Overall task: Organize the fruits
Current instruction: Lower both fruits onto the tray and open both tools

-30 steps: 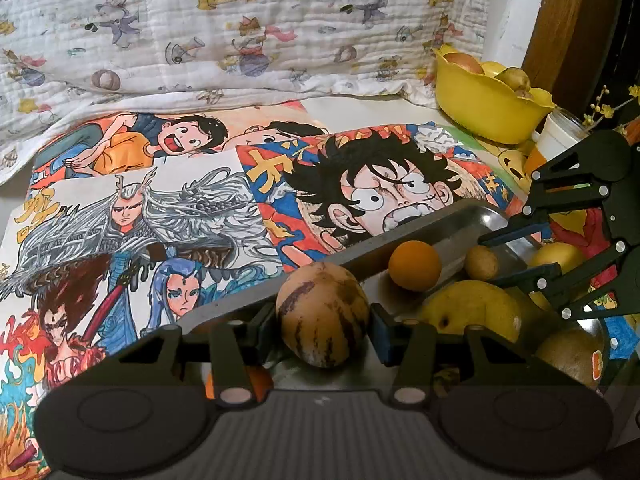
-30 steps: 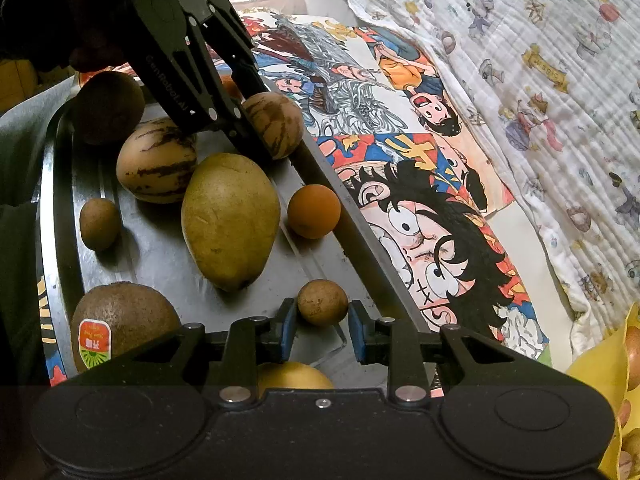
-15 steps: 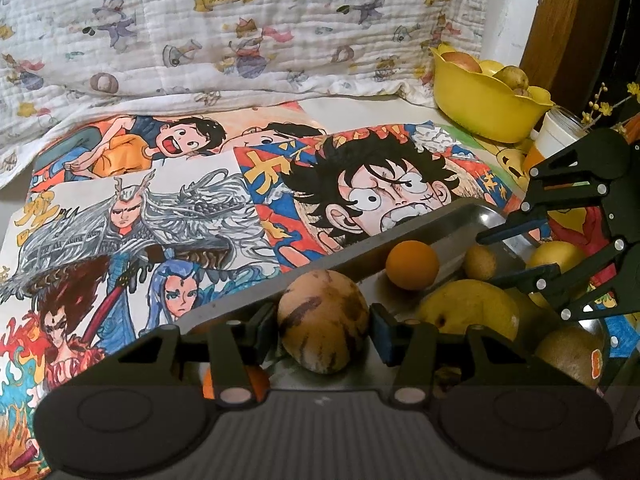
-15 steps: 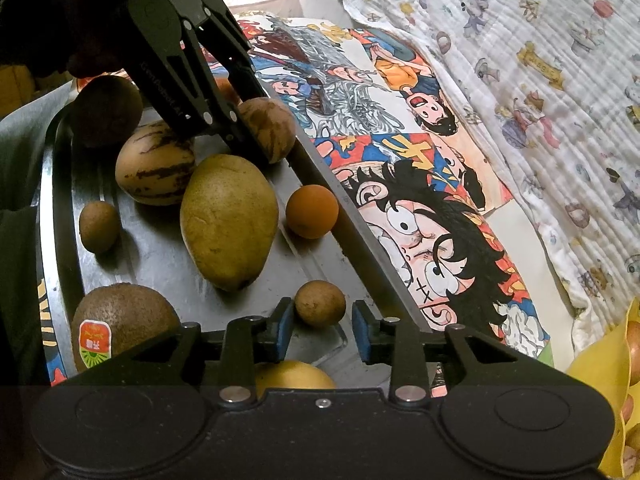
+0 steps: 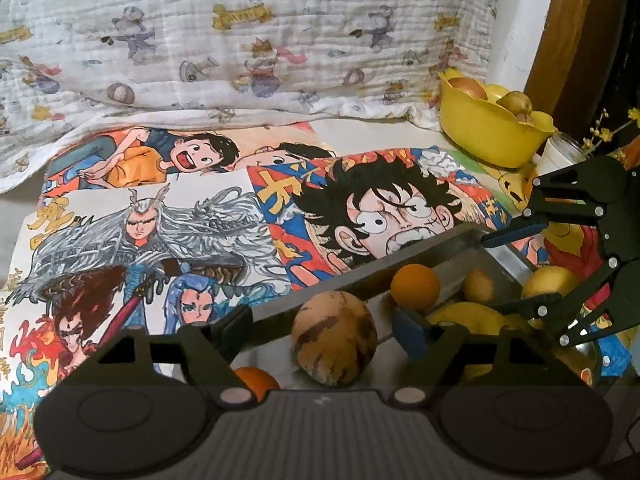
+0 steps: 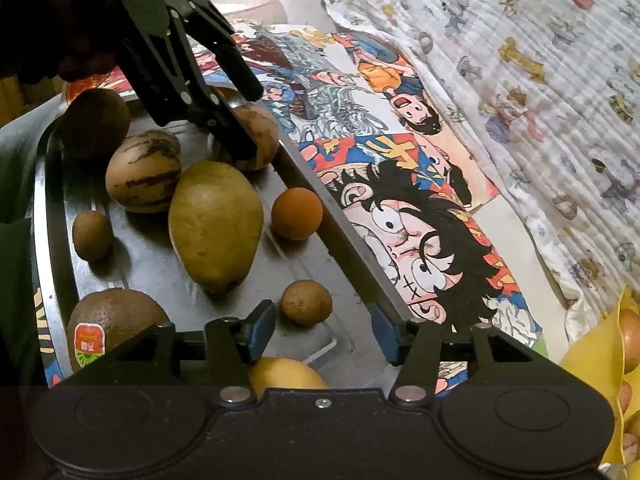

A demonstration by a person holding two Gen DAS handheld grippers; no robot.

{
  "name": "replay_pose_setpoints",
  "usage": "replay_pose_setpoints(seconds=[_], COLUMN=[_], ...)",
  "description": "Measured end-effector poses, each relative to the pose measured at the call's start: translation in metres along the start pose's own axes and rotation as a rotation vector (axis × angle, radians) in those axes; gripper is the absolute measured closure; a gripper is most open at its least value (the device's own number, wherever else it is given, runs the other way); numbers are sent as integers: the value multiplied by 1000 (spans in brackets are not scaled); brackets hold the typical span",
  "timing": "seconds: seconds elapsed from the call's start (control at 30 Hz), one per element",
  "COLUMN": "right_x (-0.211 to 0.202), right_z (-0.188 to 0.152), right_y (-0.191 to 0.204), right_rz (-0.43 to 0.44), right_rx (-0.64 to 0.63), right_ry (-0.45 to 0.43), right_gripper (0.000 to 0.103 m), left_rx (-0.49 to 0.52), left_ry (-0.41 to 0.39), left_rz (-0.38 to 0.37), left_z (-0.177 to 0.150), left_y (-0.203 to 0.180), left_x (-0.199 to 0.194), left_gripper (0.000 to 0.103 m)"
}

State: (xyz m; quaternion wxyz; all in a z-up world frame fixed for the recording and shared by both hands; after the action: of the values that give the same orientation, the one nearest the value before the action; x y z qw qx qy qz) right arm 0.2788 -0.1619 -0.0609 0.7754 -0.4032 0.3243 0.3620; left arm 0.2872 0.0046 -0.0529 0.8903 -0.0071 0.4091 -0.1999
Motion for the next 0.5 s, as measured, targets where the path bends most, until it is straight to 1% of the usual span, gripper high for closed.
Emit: replay_pose_setpoints(seconds=[0.03,0.07,0.1,0.13,0.17,0.2,0.37,0.5], right_x=[-1,-2,-3,-4,-6,-9,-18,-25], right_z=[0,0,0,0,0,1,2,2], right_y=[-1,-2,-3,-4,-6,-7,-10,-12], right_rz=[-3,-6,-12,-21,-29,-31,-54,-76], right_rx=[6,13,23,37,49,64,105,138], right_ry=[-3,-6,-11,-17,-23,-36,-78,-107], right_gripper=[43,39,33,30,23,19,13,7], left_rx=[-3,-6,-8,-10,-10,-9,-19,-30], left_ry=[-3,-9,-14,-20,-29,-40,-98,-130], left_rz=[2,4,7,19,35,50,110,148], left_z=[1,1,2,2,2,1,0,1], left_y=[0,0,0,0,0,0,-2,-2], left_x=[-1,-2,-4,-6,-8,-11,-25,-36], left_gripper=[20,18,14,12,8,5,1,1])
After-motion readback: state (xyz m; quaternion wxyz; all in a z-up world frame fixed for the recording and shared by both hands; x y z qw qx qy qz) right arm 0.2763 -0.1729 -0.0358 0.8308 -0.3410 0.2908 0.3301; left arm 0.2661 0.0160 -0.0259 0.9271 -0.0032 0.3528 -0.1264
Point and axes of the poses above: each gripper's, at about its wrist camera, not at the fingertips, and x roughly the way its jaws point, y to its left, z to its top, the point moved 7 cm from there along x, roughly the way its jaws point, and after that the axes turned 4 degrees about -z, right-handed, at the moved point
